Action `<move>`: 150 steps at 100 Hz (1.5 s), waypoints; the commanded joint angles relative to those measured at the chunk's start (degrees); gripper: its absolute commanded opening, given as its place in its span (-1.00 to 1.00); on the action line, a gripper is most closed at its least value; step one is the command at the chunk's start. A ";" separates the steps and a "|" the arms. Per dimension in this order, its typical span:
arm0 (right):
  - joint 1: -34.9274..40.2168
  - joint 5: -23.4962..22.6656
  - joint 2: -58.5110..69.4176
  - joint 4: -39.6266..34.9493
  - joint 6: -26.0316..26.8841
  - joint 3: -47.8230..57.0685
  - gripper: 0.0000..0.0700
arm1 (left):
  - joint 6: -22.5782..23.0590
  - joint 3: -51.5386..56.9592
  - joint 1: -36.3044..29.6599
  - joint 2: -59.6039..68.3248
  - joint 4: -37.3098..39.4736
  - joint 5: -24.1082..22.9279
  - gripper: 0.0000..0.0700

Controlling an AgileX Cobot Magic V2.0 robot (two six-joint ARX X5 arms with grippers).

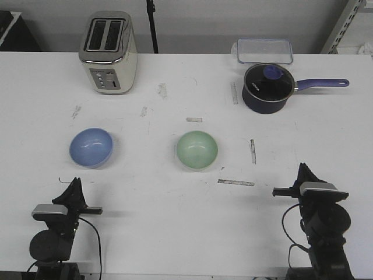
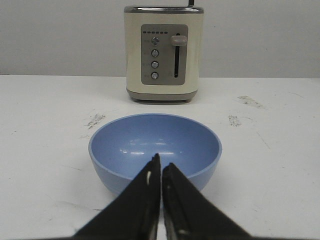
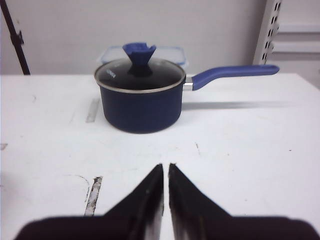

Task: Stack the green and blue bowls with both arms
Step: 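Release the green bowl and retract the right gripper to rest, then reach the left gripper forward and grasp the rim of the light blue bowl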

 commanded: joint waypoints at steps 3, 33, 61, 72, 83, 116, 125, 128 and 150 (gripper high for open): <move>0.07 -0.09 -2.75 0.00 0.94 0.20 -0.98 | 0.04 -1.29 -0.04 -0.11 0.72 -0.13 -1.00; 0.07 -0.13 -11.82 -1.77 0.94 0.20 -0.98 | 0.04 -1.29 -0.04 -0.11 0.72 -0.13 -1.00; 0.07 0.24 -14.75 -0.90 0.92 0.20 -0.97 | 0.04 -1.29 -0.04 -0.11 0.72 -0.13 -1.00; 0.07 0.24 -14.75 0.00 0.92 0.22 -0.98 | 0.04 -1.29 -0.04 -0.11 0.72 -0.13 -0.99; 0.07 0.24 -14.75 -0.04 0.92 0.22 -0.98 | 0.04 -1.29 -0.04 -0.11 0.96 -0.13 -1.00; 0.07 0.24 -14.75 -0.04 0.92 0.22 -0.98 | -6.88 0.04 -0.04 0.00 3.28 -0.15 -1.00; 0.07 0.24 -14.75 -0.04 0.92 0.22 -0.98 | -5.92 1.99 -0.04 0.11 2.64 -0.15 -1.00; 0.07 0.24 -14.75 -0.04 0.92 0.22 -0.98 | -5.95 2.89 -0.04 0.11 2.05 -0.15 -1.00; 0.07 0.24 -14.75 -0.04 0.92 0.22 -0.98 | -3.50 11.28 -0.04 3.41 -2.99 -0.15 -1.00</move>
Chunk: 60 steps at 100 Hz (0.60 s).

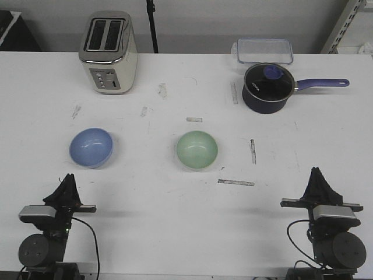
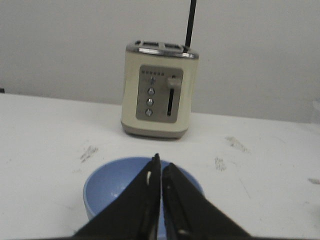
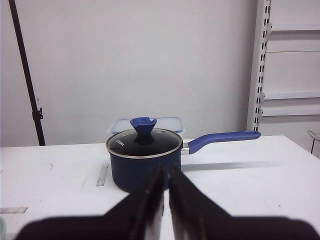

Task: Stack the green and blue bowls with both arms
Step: 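Reach the left gripper forward and grasp the rim of the light blue bowl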

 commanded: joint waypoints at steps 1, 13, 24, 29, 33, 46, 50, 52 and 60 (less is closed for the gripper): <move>0.07 0.13 -0.31 0.72 0.72 0.22 -0.98 | 2.34 2.73 -0.04 1.97 -1.03 -0.15 -1.00; 0.07 0.13 -0.31 0.72 0.72 0.22 -0.98 | 6.91 7.98 -0.04 7.15 -3.52 -0.15 -1.00; 0.07 0.13 -0.31 0.72 0.72 0.22 -0.98 | 7.15 13.44 -0.04 13.64 -4.57 -0.15 -1.00; 0.07 0.13 -0.31 0.72 0.72 0.22 -0.97 | 7.15 16.35 -0.04 17.16 -5.51 -0.15 -1.00; 0.07 0.13 -0.31 0.72 0.72 0.22 -0.97 | 7.15 18.75 -0.04 20.22 -6.40 -0.15 -1.00; 0.07 0.15 -0.31 0.72 0.72 0.22 -0.98 | 7.13 26.99 -0.04 30.58 -11.17 -0.13 -1.00; 0.07 0.13 -0.31 0.72 0.72 0.22 -0.98 | 7.13 29.46 -0.04 33.57 -13.27 -0.13 -0.99; 0.07 0.13 -0.31 0.72 0.72 0.22 -0.98 | 7.13 30.69 -0.04 35.08 -14.29 -0.13 -1.00; 0.07 0.15 -0.31 0.72 0.72 0.22 -0.97 | 7.13 35.26 -0.07 40.87 -18.34 -0.04 -1.00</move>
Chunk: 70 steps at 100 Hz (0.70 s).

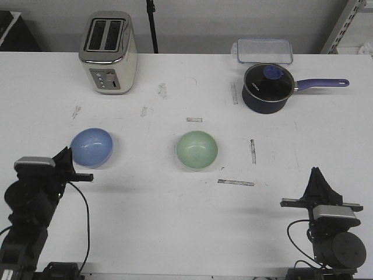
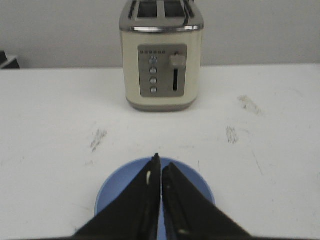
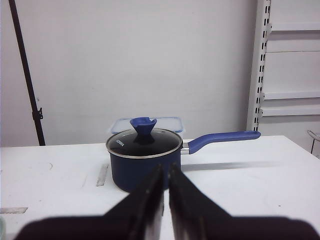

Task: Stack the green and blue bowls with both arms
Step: 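Reach the left gripper forward and grasp the rim of the light blue bowl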

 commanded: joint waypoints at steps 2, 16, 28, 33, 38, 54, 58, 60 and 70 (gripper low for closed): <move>0.07 0.13 -0.31 0.72 0.72 0.22 -0.98 | 0.50 4.57 -0.09 5.49 -2.89 0.11 -1.00; 0.07 0.13 -0.31 0.72 0.72 0.22 -0.97 | 0.17 11.65 -0.13 15.26 -7.30 0.17 -1.00; 0.07 0.13 -0.31 0.72 0.72 0.22 -0.98 | -0.83 17.29 -0.02 22.88 -10.10 0.20 -1.00; 0.07 0.13 -0.31 0.72 0.72 0.22 -0.97 | -3.32 19.67 0.17 25.79 -11.67 0.28 -1.00; 0.07 0.13 -0.31 0.72 0.72 0.22 -0.98 | -7.32 22.27 0.39 28.48 -14.25 0.35 -1.00; 0.07 0.13 -0.31 0.72 0.72 0.22 -0.97 | -15.06 31.54 3.02 35.71 -28.74 0.35 -1.00; 0.07 0.13 -0.31 0.72 0.72 0.22 -0.98 | -15.02 33.33 4.00 37.20 -30.86 0.35 -1.00; 0.07 0.13 -0.31 0.72 0.72 0.22 -0.98 | -15.02 34.07 4.50 37.83 -31.76 0.37 -1.00; 0.07 0.15 -0.31 0.72 0.72 0.22 -0.97 | -14.73 36.92 7.06 40.41 -35.89 1.25 -1.00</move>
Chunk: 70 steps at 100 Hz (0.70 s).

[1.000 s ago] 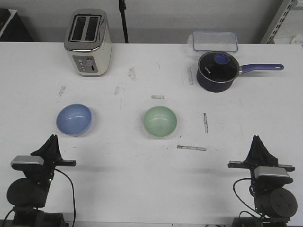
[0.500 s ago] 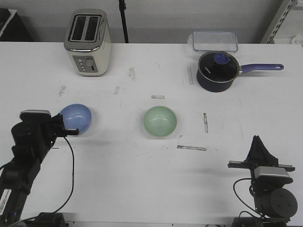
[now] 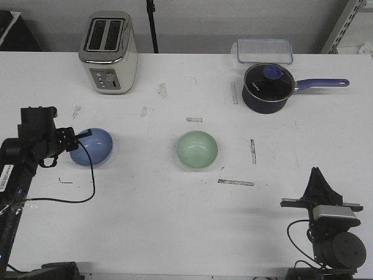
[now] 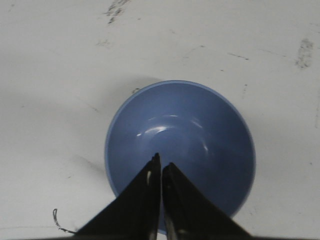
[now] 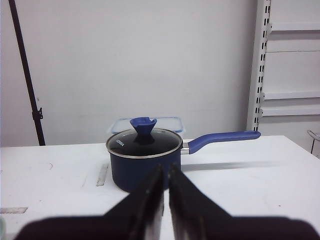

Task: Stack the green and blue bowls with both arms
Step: 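Reach the left gripper forward and grasp the rim of the light blue bowl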

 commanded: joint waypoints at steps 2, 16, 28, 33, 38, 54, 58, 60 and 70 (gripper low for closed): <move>0.07 0.13 -0.31 0.72 0.74 0.22 -0.98 | -1.09 2.60 1.75 2.21 -2.80 1.51 -1.00; 0.07 0.15 -0.31 0.72 0.74 0.22 -0.98 | -1.18 3.19 6.45 4.52 -6.10 9.20 -1.00; 0.07 0.15 -0.31 0.72 0.74 0.22 -0.98 | -1.11 3.19 9.31 6.27 -8.70 12.57 -0.99; 0.07 0.15 -0.31 0.72 0.74 0.22 -0.98 | -1.09 3.19 10.23 6.93 -9.53 12.59 -0.92; 0.07 0.13 -0.31 0.72 0.74 0.22 -0.97 | -0.98 3.19 10.99 7.50 -10.08 12.59 -0.66; 0.07 0.15 -0.31 0.72 0.74 0.22 -0.98 | 0.17 3.17 11.54 9.20 -10.01 13.18 -0.13; 0.07 0.13 -0.31 0.72 0.74 0.22 -0.98 | 0.15 3.17 11.56 9.86 -9.86 13.18 -0.13; 0.07 0.13 -0.31 0.70 0.74 0.22 -0.98 | 0.15 3.17 11.56 10.10 -9.84 13.18 -0.12; 0.07 0.15 -0.31 0.70 0.74 0.22 -0.98 | 0.11 3.17 11.54 11.93 -9.25 13.18 -0.05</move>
